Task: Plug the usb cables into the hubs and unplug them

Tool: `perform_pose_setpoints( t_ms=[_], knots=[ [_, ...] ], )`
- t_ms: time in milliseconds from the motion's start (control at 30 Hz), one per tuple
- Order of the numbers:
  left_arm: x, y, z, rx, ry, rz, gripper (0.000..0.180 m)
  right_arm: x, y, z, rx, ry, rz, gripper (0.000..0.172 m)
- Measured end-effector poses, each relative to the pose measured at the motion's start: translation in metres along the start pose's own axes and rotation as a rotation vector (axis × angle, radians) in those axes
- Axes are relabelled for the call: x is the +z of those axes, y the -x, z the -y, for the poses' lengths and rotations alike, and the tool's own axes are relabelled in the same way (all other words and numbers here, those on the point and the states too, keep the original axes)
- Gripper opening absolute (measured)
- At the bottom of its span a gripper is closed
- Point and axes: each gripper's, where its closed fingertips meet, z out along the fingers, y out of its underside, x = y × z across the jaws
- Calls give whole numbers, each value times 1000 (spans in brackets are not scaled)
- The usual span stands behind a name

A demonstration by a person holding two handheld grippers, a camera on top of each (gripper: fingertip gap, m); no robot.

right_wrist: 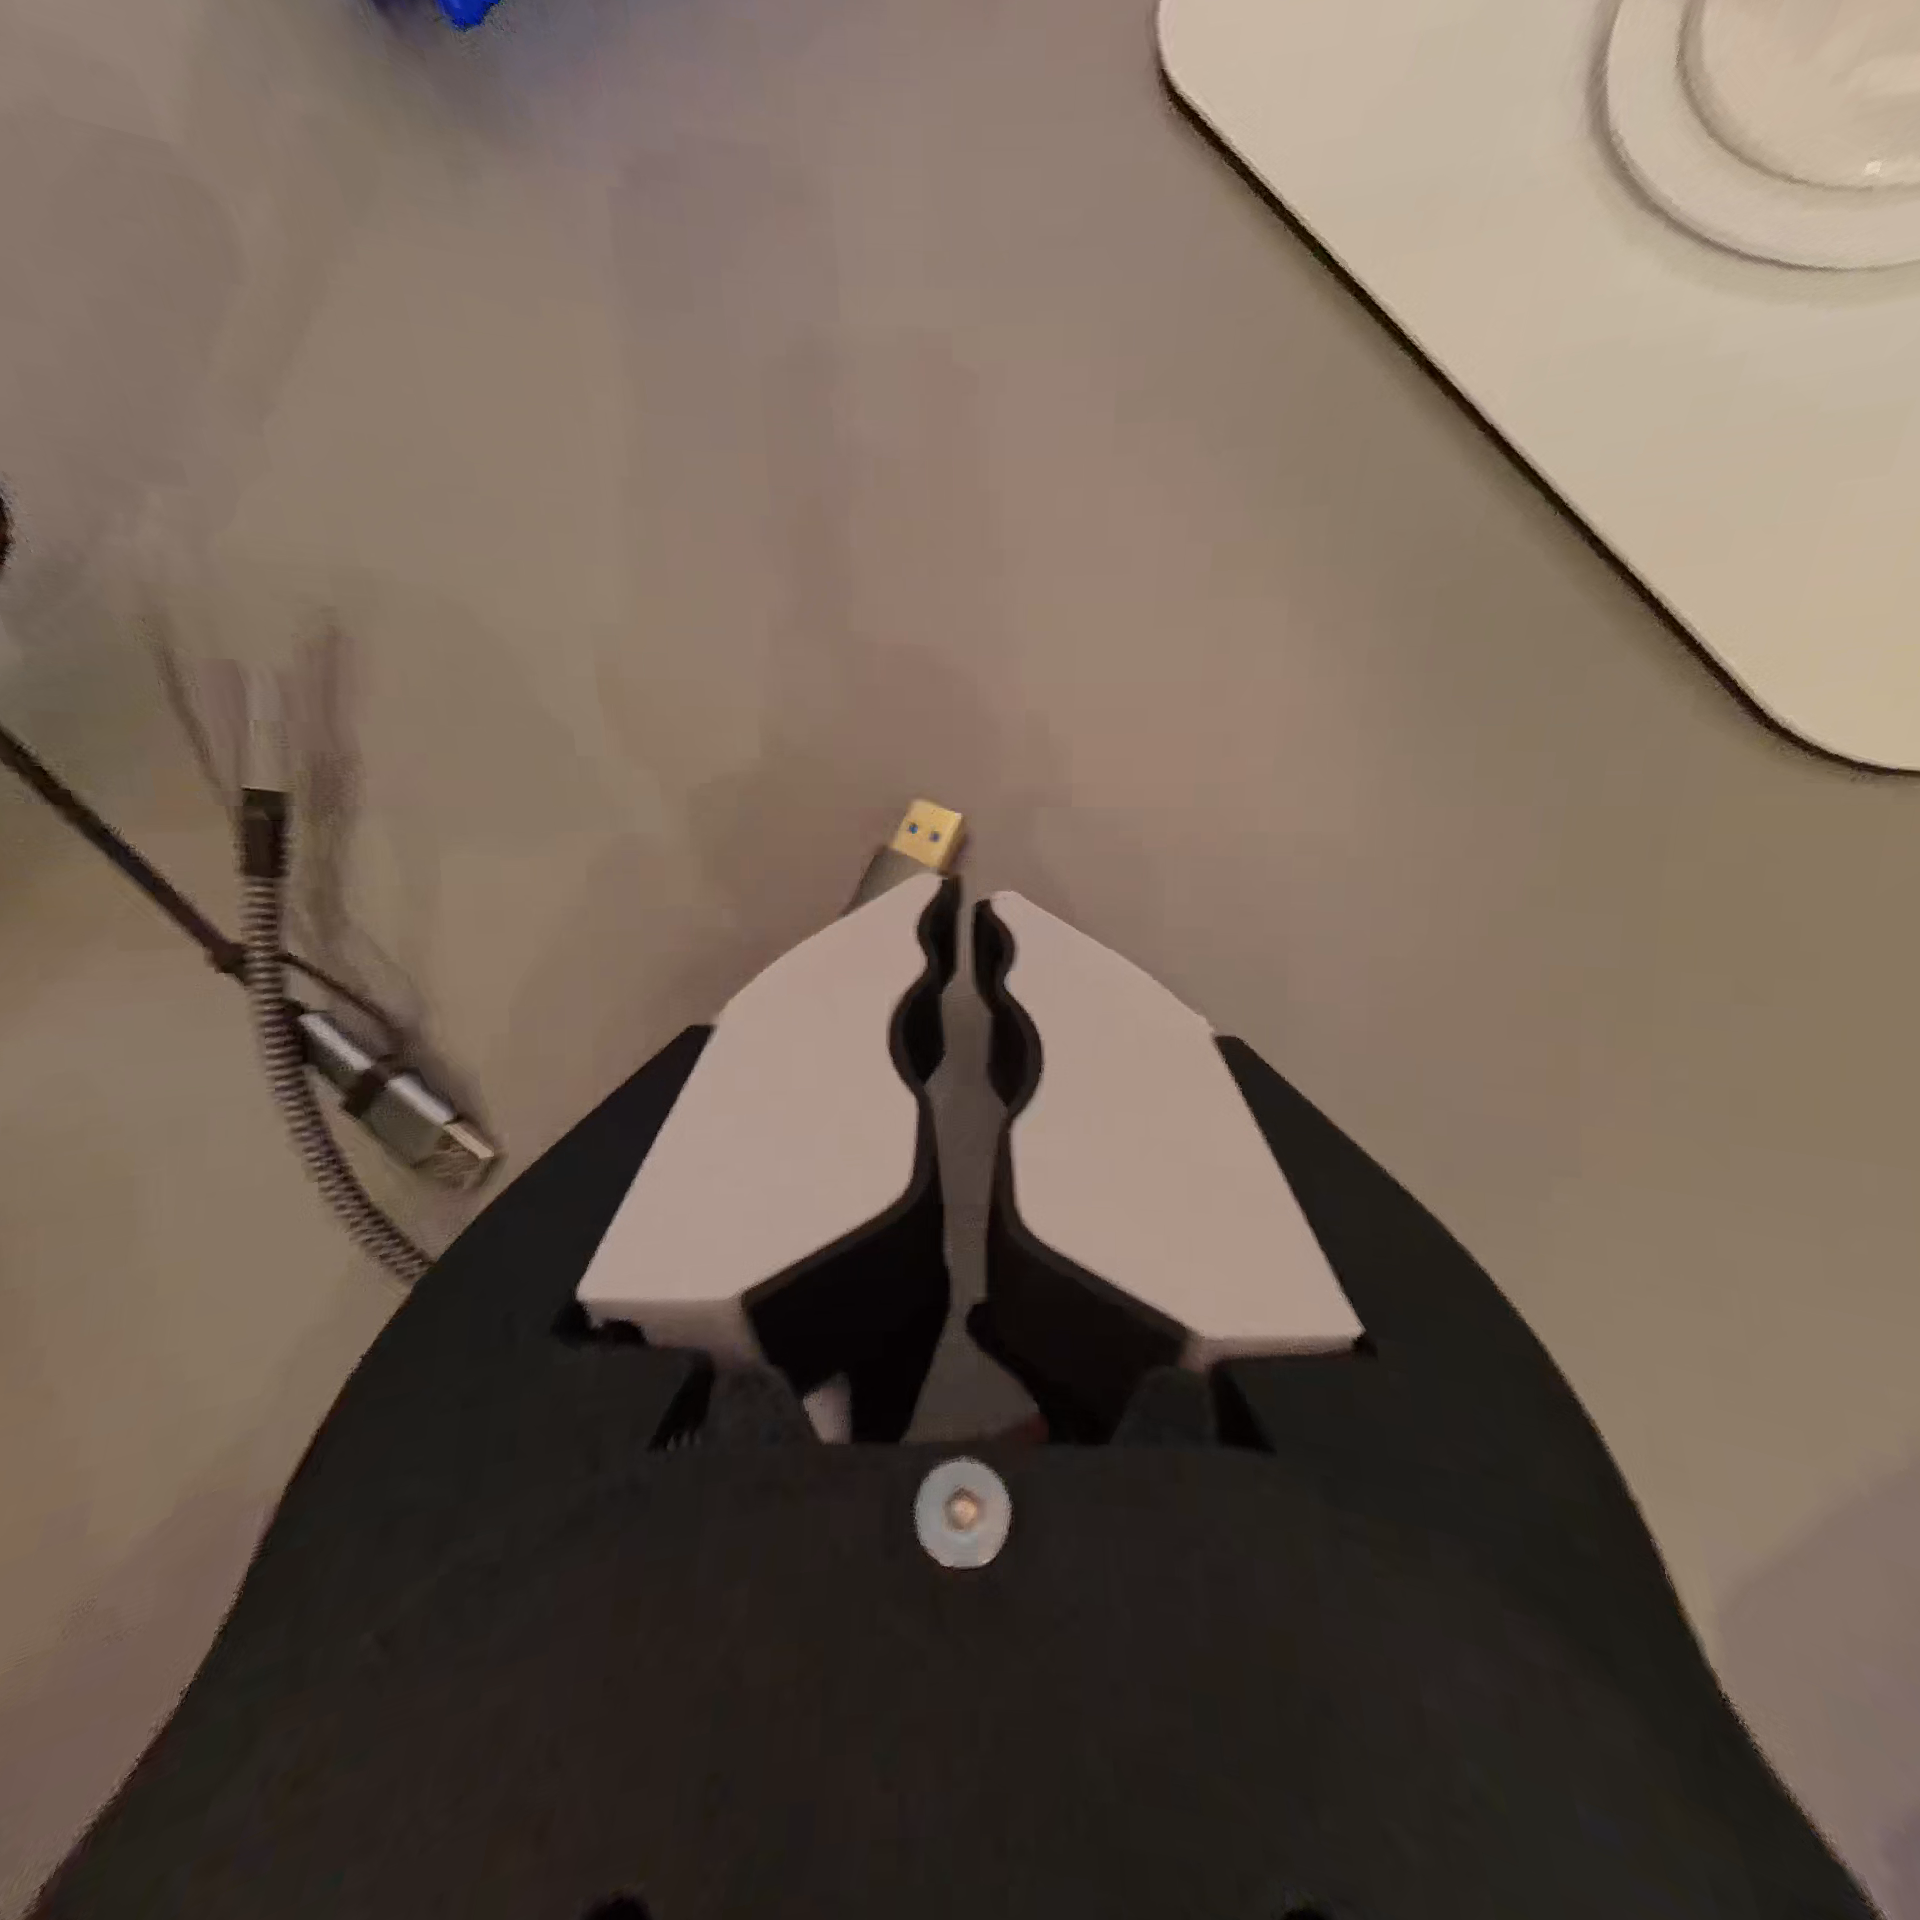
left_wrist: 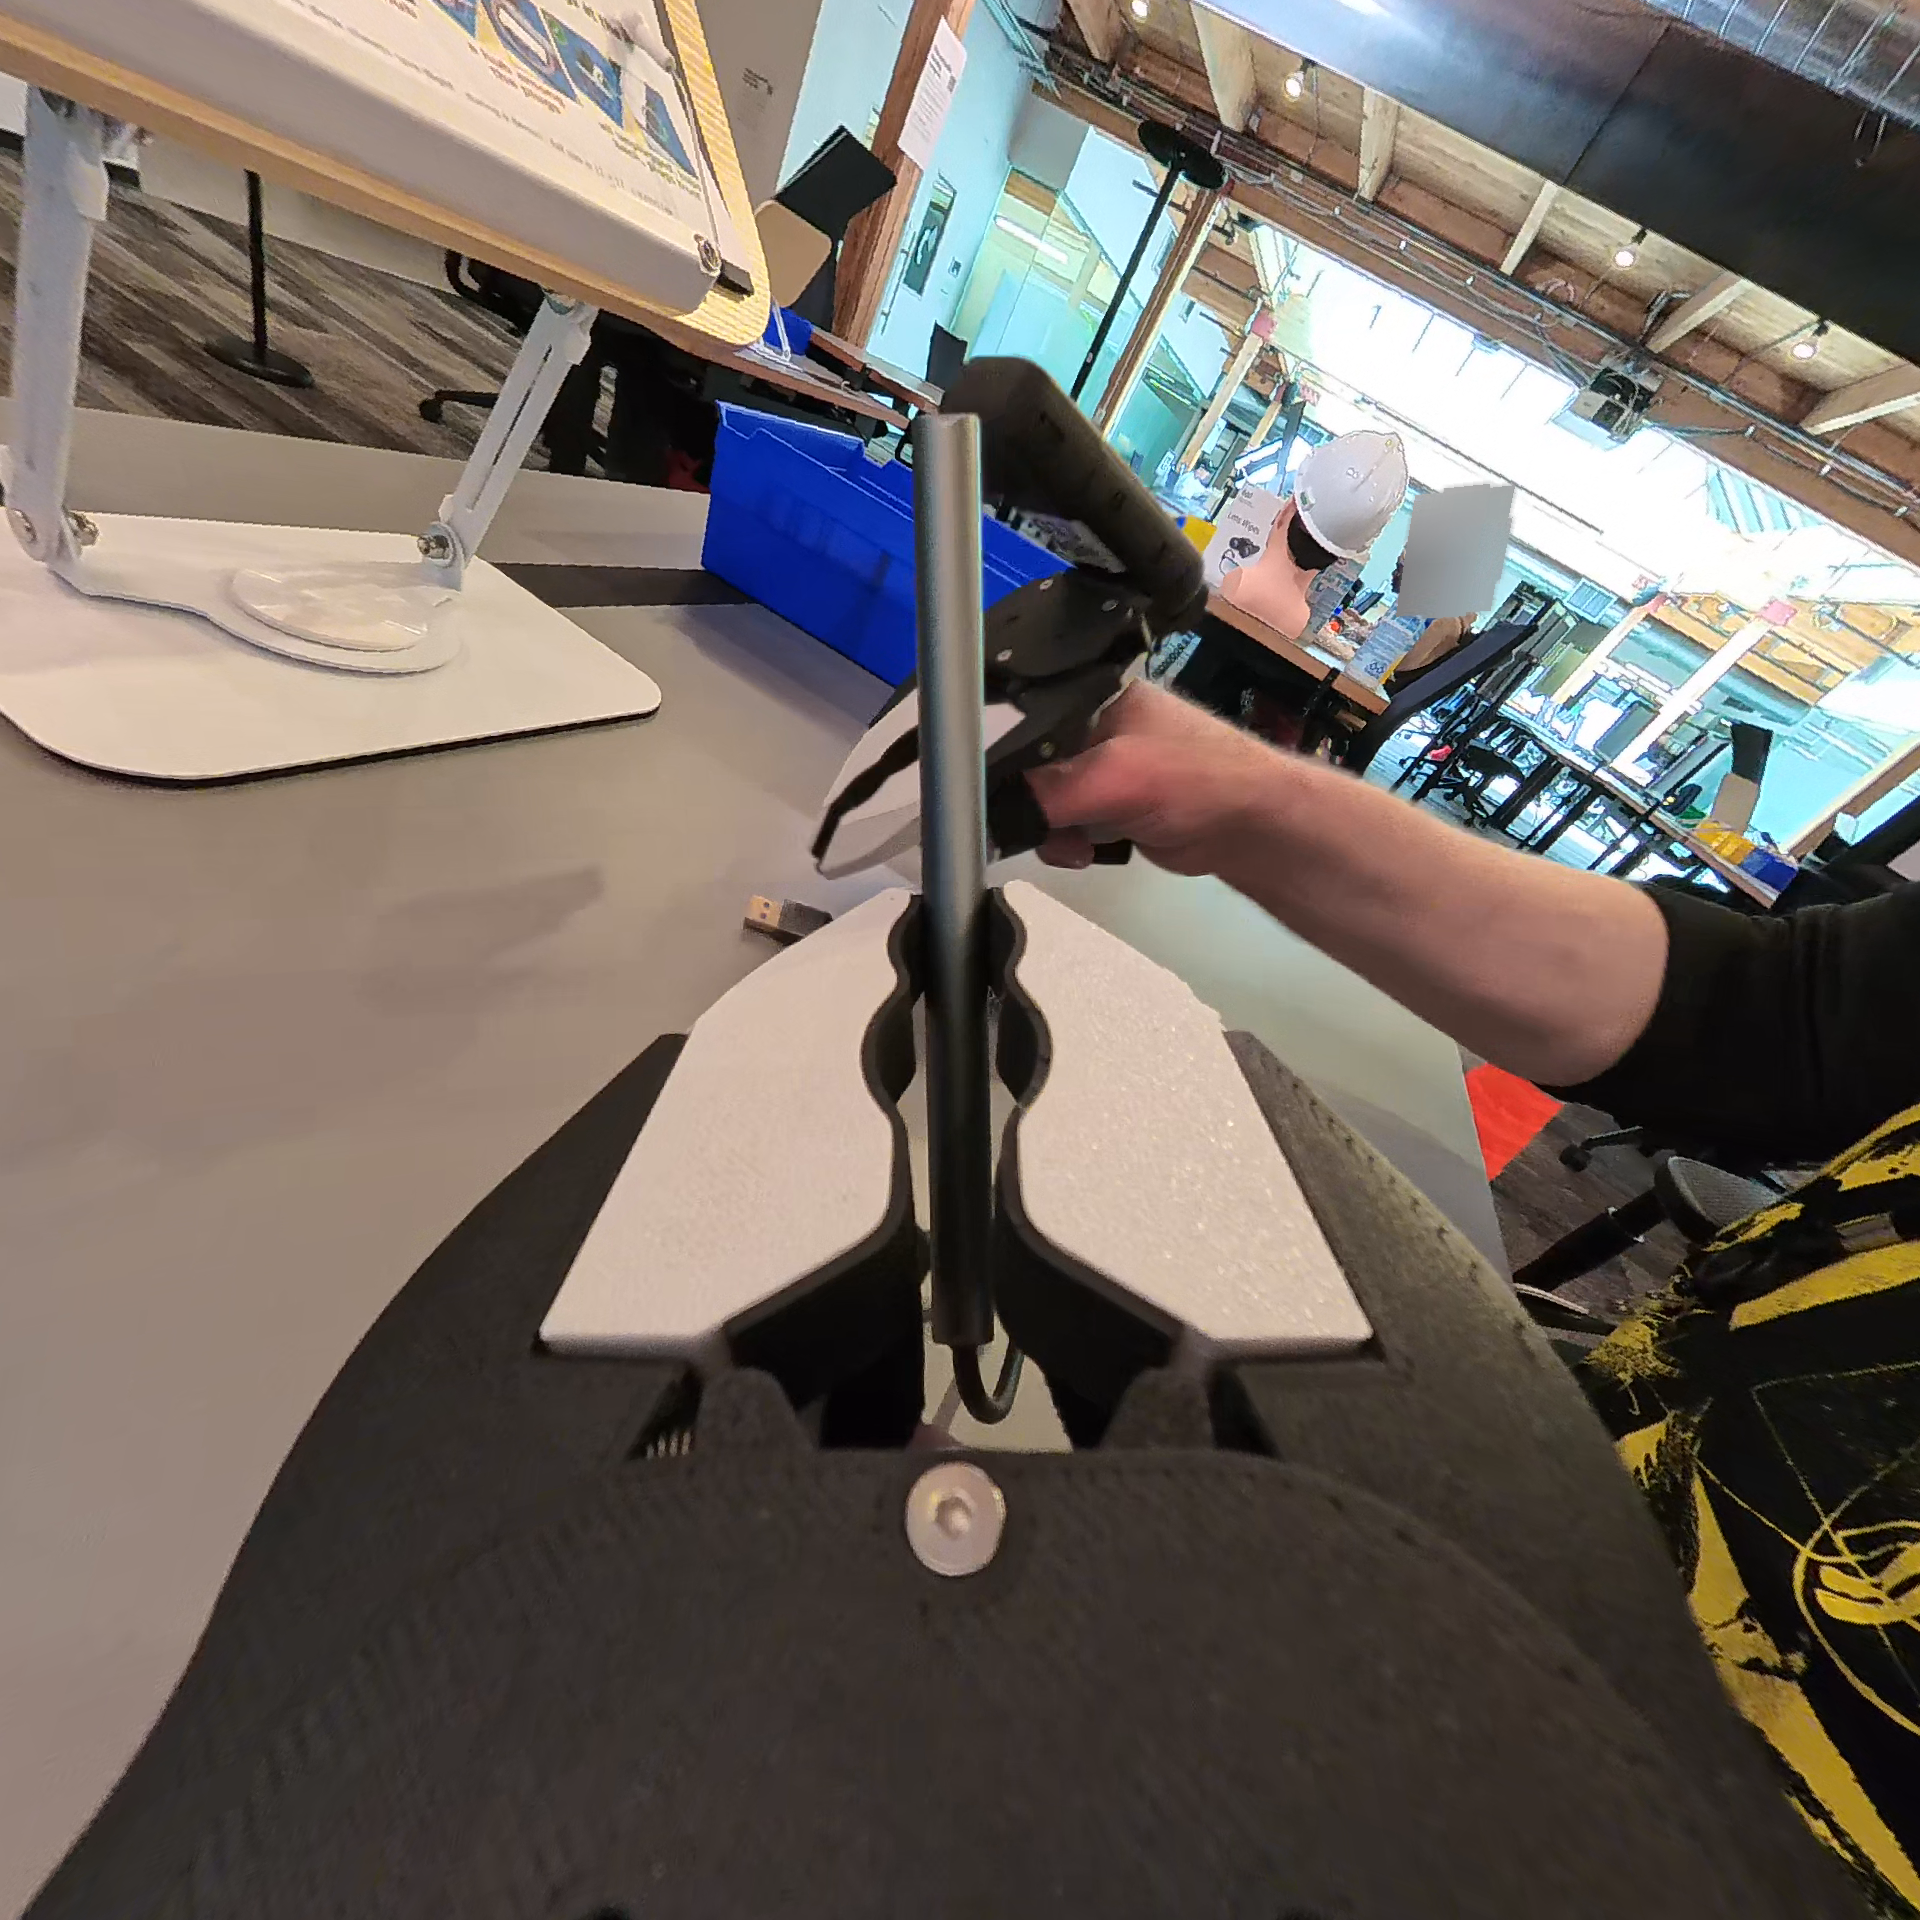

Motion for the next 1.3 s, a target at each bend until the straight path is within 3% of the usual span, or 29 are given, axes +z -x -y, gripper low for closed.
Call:
perform_pose_setpoints(
  t_ms=[33,100,167,233,367,600,833,933,1100,1300],
  knots=[
    [0,0,-1,2,2,0,10,-2,5,0,38,5,25,17],
    [0,0,-1,-2,0,1,10,2,9,-9,80,53,13,42],
    [0,1,-1,-7,-3,-3,10,12,12,-16,78,76,-27,45],
    [0,0,-2,-5,2,-3,10,17,9,-16,46,65,-110,43],
    [0,-2,-1,-1,-2,-8,10,23,9,-14,-19,31,-215,17],
    [-3,-4,3,4,-14,-12,10,26,16,-10,99,-62,-82,16],
    [-4,-1,3,-10,-18,-13,10,18,26,-1,40,-160,-16,16],
    [-3,-3,8,-71,-46,-52,11,-3,37,12,-79,-200,-12,16],
    [3,-13,18,-204,-123,-164,11,-44,88,31,-470,-202,18,15],
    [18,-25,21,-365,-180,-279,11,-54,126,41,-821,-134,-7,16]
  ],
)
